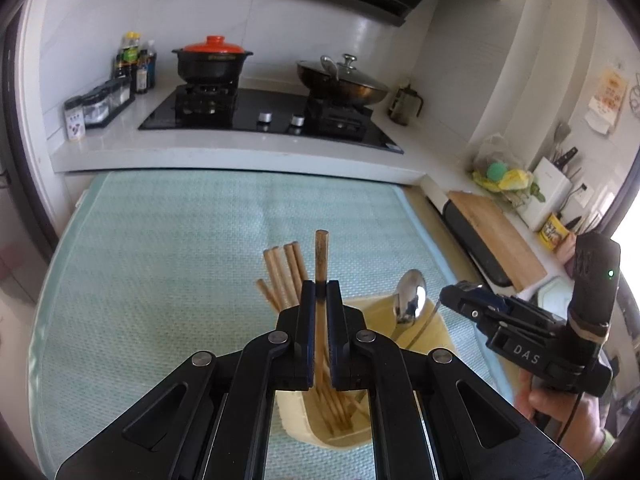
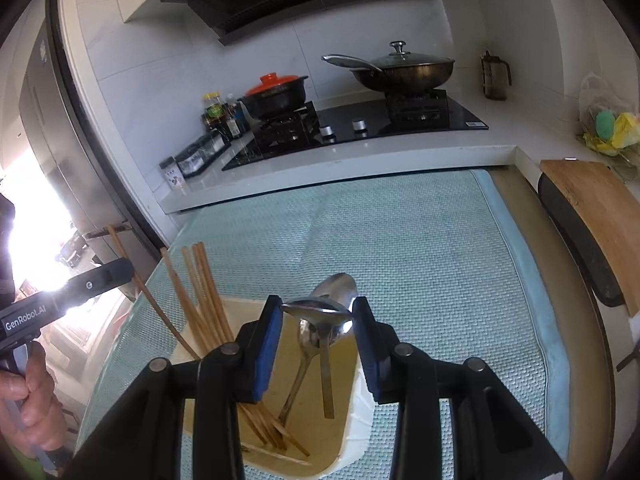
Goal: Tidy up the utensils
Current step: 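Carry the chopstick and spoon over the cream holder and open both tools to drop them in, then withdraw both open tools back over the last two chopsticks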
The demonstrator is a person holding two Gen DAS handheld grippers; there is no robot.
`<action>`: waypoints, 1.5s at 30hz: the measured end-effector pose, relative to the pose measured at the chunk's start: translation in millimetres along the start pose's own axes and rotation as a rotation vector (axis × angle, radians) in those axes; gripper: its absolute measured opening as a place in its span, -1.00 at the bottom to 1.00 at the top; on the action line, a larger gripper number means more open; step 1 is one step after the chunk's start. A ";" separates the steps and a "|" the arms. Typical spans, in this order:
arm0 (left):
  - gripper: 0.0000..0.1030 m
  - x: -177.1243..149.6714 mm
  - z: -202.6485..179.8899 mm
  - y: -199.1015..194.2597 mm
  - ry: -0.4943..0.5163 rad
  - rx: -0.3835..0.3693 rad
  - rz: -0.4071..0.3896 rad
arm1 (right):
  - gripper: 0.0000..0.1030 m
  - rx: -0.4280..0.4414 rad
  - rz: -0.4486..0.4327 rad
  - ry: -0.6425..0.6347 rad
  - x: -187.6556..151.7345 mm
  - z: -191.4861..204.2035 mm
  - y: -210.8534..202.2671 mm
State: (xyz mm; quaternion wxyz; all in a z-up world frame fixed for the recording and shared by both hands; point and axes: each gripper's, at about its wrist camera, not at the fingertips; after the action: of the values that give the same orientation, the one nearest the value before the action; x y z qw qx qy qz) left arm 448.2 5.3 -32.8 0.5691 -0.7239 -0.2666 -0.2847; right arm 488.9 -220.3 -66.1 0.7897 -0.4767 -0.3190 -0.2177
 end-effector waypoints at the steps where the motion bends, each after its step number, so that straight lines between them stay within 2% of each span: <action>1: -0.94 -0.9 -0.6 3.1 0.005 0.006 0.004 | -0.30 -0.002 0.006 0.009 -0.2 -3.5 4.4; 6: -0.93 0.6 -1.5 17.1 0.022 0.033 0.029 | -0.28 -0.036 0.009 0.037 -1.8 -12.4 14.6; 8: -0.78 1.5 -0.1 17.8 0.021 0.045 0.034 | -0.17 -0.048 0.014 0.049 -0.5 -13.7 15.6; 9: -0.58 2.3 1.5 15.7 0.016 0.047 0.034 | -0.06 -0.055 0.010 0.055 1.0 -14.6 14.4; 10: -0.35 2.3 3.6 9.8 0.008 0.051 0.026 | -0.04 -0.065 -0.002 0.059 2.6 -14.5 9.4; 12: -0.13 2.7 8.0 -9.3 0.002 0.054 -0.003 | -0.04 -0.070 -0.032 0.052 7.3 -11.9 -5.7; 14: -0.07 0.2 12.9 -37.9 0.009 0.062 -0.035 | -0.04 -0.092 -0.074 0.021 11.4 -5.2 -29.4; 17: 0.16 -13.2 24.3 -89.6 0.023 0.084 -0.081 | -0.02 -0.126 -0.159 -0.059 9.8 13.5 -80.6; 19: 0.29 -31.7 31.5 -127.0 0.050 0.109 -0.109 | 0.13 -0.154 -0.209 -0.124 0.8 29.2 -116.8; 22: 0.35 -64.9 43.4 -171.9 0.086 0.155 -0.127 | 0.18 -0.185 -0.268 -0.210 -25.0 51.4 -167.9; 25: 0.40 -108.8 52.8 -206.7 0.108 0.181 -0.123 | 0.18 -0.185 -0.282 -0.264 -60.1 68.6 -205.8; 29: 0.47 -165.7 58.3 -224.4 0.110 0.225 -0.092 | 0.18 -0.173 -0.266 -0.291 -118.7 86.3 -231.8; 32: 0.48 -207.4 56.3 -219.7 0.072 0.236 -0.052 | 0.18 -0.166 -0.208 -0.284 -167.3 96.0 -226.5; 35: 0.48 -242.9 49.8 -203.8 0.027 0.195 -0.004 | 0.18 -0.143 -0.128 -0.256 -218.8 100.0 -210.9; 38: 0.48 -265.4 37.2 -180.2 0.031 0.223 0.053 | 0.18 -0.150 -0.042 -0.212 -259.4 98.9 -183.3; 41: 0.48 -278.8 26.5 -168.0 0.055 0.220 0.084 | 0.18 -0.149 0.006 -0.173 -286.9 95.3 -166.9; 45: 0.48 -283.5 16.5 -162.4 0.092 0.240 0.087 | 0.18 -0.138 0.045 -0.164 -300.8 91.9 -158.8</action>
State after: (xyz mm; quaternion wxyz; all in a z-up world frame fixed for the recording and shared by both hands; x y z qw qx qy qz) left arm 137.4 38.0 -129.7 0.6752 -0.6476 -0.2407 -0.2584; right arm 147.7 -198.1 -151.1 0.7308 -0.5531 -0.3563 -0.1816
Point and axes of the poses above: each gripper's, at about its wrist camera, not at the fingertips, and y roughly the way its jaws point, z to its left, x to its top, and after that the axes turned 6 degrees about x, right-handed
